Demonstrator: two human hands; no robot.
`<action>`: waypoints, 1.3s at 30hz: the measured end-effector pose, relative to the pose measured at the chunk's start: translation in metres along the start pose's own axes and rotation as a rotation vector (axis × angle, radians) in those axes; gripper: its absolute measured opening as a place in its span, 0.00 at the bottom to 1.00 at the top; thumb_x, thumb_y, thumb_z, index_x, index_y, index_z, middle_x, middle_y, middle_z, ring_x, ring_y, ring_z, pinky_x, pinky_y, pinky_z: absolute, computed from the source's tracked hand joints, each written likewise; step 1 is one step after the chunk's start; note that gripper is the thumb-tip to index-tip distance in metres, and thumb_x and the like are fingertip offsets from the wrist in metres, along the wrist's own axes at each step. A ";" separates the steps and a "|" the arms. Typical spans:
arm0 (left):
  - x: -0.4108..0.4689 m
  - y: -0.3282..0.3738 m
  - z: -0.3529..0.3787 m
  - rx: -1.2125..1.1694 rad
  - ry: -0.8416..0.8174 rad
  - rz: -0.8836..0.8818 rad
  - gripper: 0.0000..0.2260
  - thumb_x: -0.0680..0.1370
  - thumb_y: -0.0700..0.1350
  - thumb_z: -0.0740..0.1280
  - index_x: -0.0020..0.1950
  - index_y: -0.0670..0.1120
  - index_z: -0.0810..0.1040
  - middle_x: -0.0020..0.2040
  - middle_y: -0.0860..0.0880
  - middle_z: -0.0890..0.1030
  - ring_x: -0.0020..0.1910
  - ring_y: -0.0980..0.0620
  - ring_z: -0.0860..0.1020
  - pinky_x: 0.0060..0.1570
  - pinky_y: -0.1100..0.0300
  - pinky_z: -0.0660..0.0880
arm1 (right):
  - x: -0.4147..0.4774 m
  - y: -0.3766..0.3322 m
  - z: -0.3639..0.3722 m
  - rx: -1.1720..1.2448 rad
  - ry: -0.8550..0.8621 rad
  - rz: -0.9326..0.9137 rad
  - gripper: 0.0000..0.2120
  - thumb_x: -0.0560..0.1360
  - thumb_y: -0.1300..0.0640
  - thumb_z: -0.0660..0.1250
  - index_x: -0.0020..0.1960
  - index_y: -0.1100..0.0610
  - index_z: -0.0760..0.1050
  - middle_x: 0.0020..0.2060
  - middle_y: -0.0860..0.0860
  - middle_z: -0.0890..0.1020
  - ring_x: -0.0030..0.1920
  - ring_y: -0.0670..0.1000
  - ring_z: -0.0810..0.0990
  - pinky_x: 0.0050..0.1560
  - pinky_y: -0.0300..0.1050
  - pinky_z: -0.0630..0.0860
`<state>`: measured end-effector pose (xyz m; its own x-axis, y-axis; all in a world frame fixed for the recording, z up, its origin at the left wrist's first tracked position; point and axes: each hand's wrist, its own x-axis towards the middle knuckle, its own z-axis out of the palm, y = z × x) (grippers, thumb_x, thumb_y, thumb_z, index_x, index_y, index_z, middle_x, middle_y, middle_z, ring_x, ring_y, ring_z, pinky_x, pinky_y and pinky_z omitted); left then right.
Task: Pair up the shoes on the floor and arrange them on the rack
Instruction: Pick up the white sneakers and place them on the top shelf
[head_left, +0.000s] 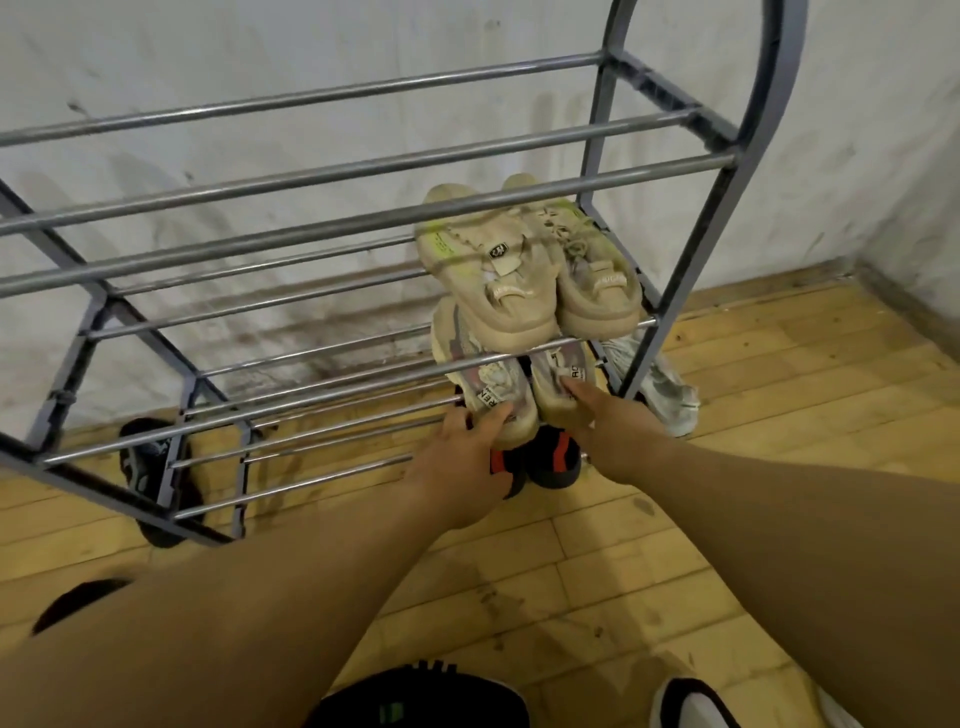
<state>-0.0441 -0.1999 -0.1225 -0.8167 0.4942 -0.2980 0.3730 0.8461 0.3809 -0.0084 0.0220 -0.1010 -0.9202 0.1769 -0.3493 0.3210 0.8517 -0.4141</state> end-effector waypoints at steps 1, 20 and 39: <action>0.002 0.004 0.000 -0.018 -0.016 0.007 0.39 0.78 0.57 0.68 0.82 0.66 0.47 0.80 0.45 0.58 0.75 0.38 0.66 0.70 0.42 0.71 | 0.001 0.005 -0.002 -0.019 0.021 0.025 0.28 0.84 0.53 0.58 0.82 0.42 0.55 0.66 0.59 0.79 0.56 0.61 0.82 0.42 0.44 0.76; -0.019 0.048 0.004 0.047 -0.050 0.192 0.31 0.81 0.55 0.65 0.81 0.55 0.57 0.76 0.49 0.63 0.72 0.45 0.68 0.63 0.52 0.70 | -0.022 0.076 -0.041 -0.447 -0.237 0.216 0.24 0.80 0.43 0.65 0.72 0.51 0.69 0.66 0.54 0.76 0.63 0.56 0.76 0.55 0.47 0.74; 0.017 -0.001 0.096 -0.527 -0.163 -0.075 0.34 0.81 0.55 0.69 0.83 0.59 0.56 0.80 0.55 0.60 0.74 0.54 0.67 0.63 0.62 0.65 | 0.114 0.160 0.017 -0.502 -0.219 0.243 0.43 0.76 0.54 0.73 0.83 0.52 0.52 0.71 0.59 0.73 0.64 0.61 0.77 0.58 0.51 0.78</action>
<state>-0.0159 -0.1734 -0.2115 -0.7379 0.4968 -0.4569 0.0118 0.6863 0.7272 -0.0580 0.1696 -0.2217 -0.7487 0.3357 -0.5716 0.3226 0.9378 0.1282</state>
